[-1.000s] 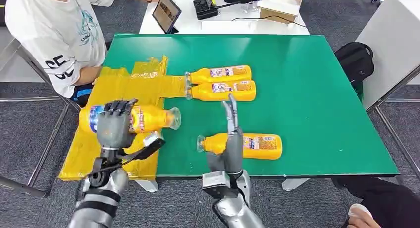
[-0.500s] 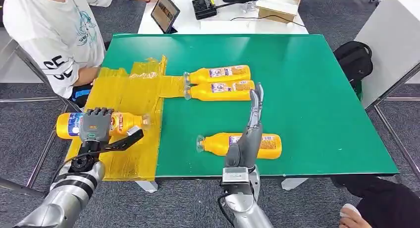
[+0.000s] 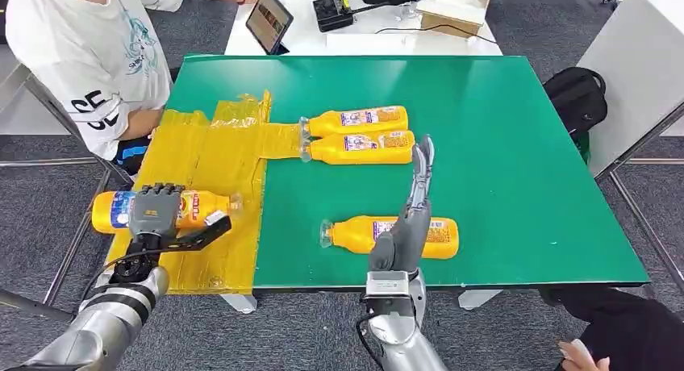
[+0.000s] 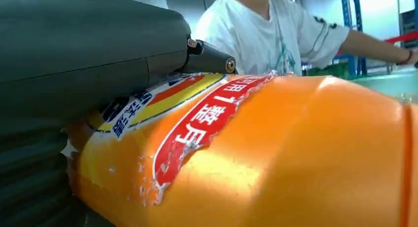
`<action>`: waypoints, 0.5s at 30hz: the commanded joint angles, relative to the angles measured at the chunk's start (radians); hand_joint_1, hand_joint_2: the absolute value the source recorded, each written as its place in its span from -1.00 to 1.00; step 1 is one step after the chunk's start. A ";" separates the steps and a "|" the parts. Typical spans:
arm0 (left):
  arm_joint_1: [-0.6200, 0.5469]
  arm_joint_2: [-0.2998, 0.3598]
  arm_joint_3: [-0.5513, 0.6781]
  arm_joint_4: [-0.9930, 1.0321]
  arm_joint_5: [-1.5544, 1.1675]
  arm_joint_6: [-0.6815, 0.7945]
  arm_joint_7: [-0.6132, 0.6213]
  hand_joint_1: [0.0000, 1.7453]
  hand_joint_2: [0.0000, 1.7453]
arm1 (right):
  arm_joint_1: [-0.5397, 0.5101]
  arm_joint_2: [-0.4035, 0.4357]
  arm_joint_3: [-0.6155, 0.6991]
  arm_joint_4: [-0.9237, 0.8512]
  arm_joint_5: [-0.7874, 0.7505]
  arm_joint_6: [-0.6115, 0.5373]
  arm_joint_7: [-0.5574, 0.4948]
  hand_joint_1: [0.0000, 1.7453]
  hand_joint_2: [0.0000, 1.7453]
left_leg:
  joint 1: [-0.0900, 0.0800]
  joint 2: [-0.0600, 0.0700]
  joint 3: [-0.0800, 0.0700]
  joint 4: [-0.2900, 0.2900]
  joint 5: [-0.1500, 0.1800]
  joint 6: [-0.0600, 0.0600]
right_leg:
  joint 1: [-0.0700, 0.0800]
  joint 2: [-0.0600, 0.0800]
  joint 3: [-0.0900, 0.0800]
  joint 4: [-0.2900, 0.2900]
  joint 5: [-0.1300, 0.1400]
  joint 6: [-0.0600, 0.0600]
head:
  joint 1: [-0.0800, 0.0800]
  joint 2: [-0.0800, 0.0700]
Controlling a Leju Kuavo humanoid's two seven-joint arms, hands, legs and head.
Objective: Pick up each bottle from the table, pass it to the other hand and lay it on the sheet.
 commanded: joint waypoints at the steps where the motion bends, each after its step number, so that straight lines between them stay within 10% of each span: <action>1: -0.055 -0.004 0.053 0.108 0.051 -0.103 -0.044 1.00 1.00 | -0.021 -0.012 -0.006 0.071 -0.013 0.011 -0.034 -1.00 -1.00 | 0.001 0.001 0.004 -0.001 -0.001 0.001 | 0.001 0.000 0.004 -0.001 -0.001 -0.003 | 0.000 0.000; 5: -0.039 -0.017 0.092 0.118 0.098 -0.145 -0.091 1.00 1.00 | -0.026 -0.006 -0.005 0.108 -0.002 0.027 -0.034 -1.00 -1.00 | 0.000 0.001 0.005 -0.002 -0.001 0.001 | 0.001 0.000 0.005 -0.002 0.000 -0.002 | 0.000 0.000; 6: -0.032 -0.026 0.113 0.122 0.140 -0.195 -0.149 -1.00 -1.00 | -0.028 -0.005 -0.003 0.124 0.001 0.036 -0.034 -1.00 -1.00 | 0.001 0.002 0.008 -0.003 -0.002 0.002 | 0.002 0.001 0.009 -0.003 -0.001 -0.004 | 0.000 0.000; 15: -0.003 -0.066 0.285 0.081 0.507 -0.502 -0.411 -1.00 -1.00 | -0.054 0.004 -0.011 0.201 -0.007 0.066 -0.034 -1.00 -1.00 | 0.000 -0.004 0.008 -0.002 0.000 0.002 | 0.000 -0.002 0.010 -0.002 -0.001 -0.002 | 0.000 0.000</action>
